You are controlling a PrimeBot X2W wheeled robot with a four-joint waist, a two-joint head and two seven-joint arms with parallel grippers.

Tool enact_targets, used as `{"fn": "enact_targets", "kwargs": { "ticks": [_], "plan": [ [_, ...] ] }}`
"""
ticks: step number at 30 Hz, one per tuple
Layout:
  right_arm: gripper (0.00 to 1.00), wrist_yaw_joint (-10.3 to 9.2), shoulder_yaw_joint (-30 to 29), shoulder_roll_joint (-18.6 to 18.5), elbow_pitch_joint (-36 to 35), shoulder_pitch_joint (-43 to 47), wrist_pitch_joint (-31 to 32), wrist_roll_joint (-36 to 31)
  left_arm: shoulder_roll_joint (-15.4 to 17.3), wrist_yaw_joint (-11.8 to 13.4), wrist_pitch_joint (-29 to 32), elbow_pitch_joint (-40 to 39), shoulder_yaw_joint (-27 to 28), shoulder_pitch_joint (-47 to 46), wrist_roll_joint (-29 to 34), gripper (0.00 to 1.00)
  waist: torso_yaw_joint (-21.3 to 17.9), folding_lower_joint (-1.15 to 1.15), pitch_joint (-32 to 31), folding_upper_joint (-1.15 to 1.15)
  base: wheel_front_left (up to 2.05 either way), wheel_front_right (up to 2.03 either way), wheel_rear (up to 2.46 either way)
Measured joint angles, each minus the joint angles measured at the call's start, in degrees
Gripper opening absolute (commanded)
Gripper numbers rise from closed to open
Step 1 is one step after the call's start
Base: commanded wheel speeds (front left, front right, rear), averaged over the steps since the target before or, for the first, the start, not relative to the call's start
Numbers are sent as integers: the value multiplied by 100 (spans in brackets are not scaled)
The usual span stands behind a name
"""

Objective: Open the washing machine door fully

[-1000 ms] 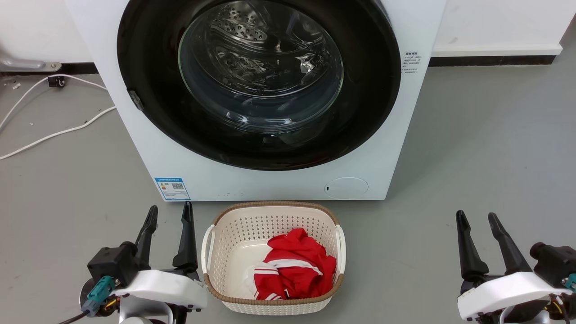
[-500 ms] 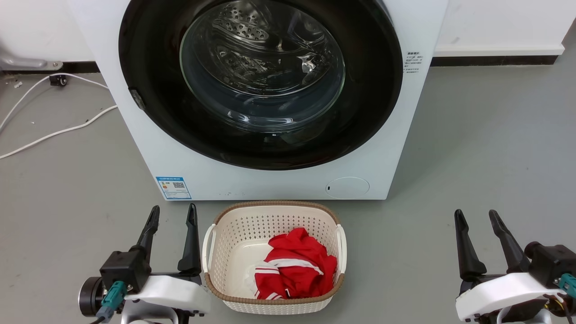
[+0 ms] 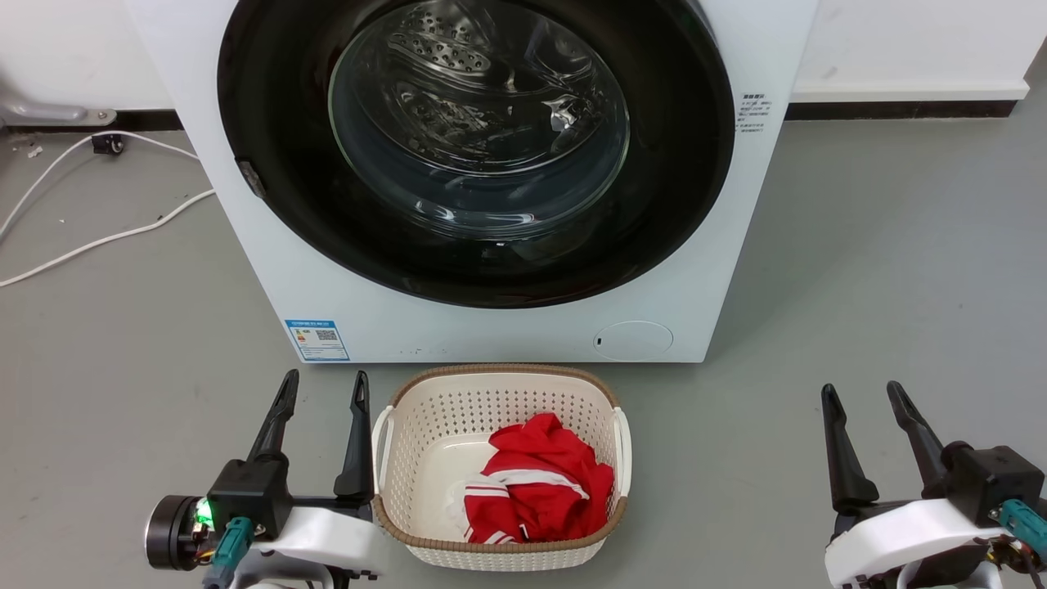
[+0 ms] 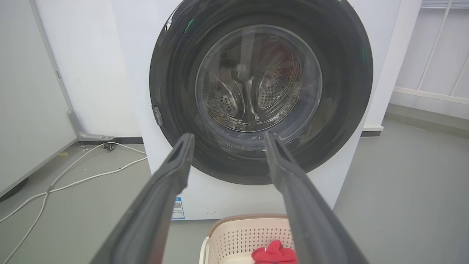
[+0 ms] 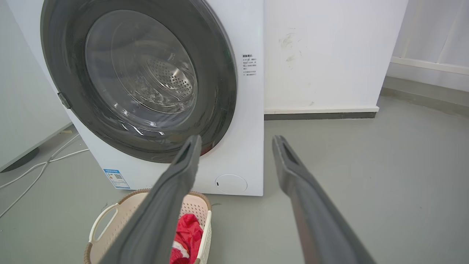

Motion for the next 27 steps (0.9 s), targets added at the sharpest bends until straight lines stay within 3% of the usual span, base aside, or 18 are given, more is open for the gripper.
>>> {"fn": "enact_targets", "kwargs": {
  "ticks": [21, 22, 23, 24, 27],
  "plan": [
    [100, 0, 13, 4, 33, 18, -64, -277, -126, -102, -109, 7, 145, 27, 279, 100, 19, 0, 31, 0, 0, 0, 0],
    [73, 0, 10, 4, 37, 18, -62, -253, -131, -104, -109, 5, 148, 29, 279, 100, 18, 0, 34, 0, 0, 0, 0],
    [29, 0, 12, 4, 52, 18, -58, -212, -135, -104, -109, 7, 155, 30, 280, 100, 17, 0, 35, 0, 0, 0, 0],
    [0, 0, 11, 4, 62, 18, -46, -202, -140, -105, -109, 8, 158, 34, 281, 100, 16, 0, 37, 0, 0, 0, 0],
    [0, 0, 18, 4, 85, 18, -45, -140, -151, -116, -116, 16, 178, 42, 283, 100, 12, 0, 40, 0, 0, 0, 0]
  ]
}}
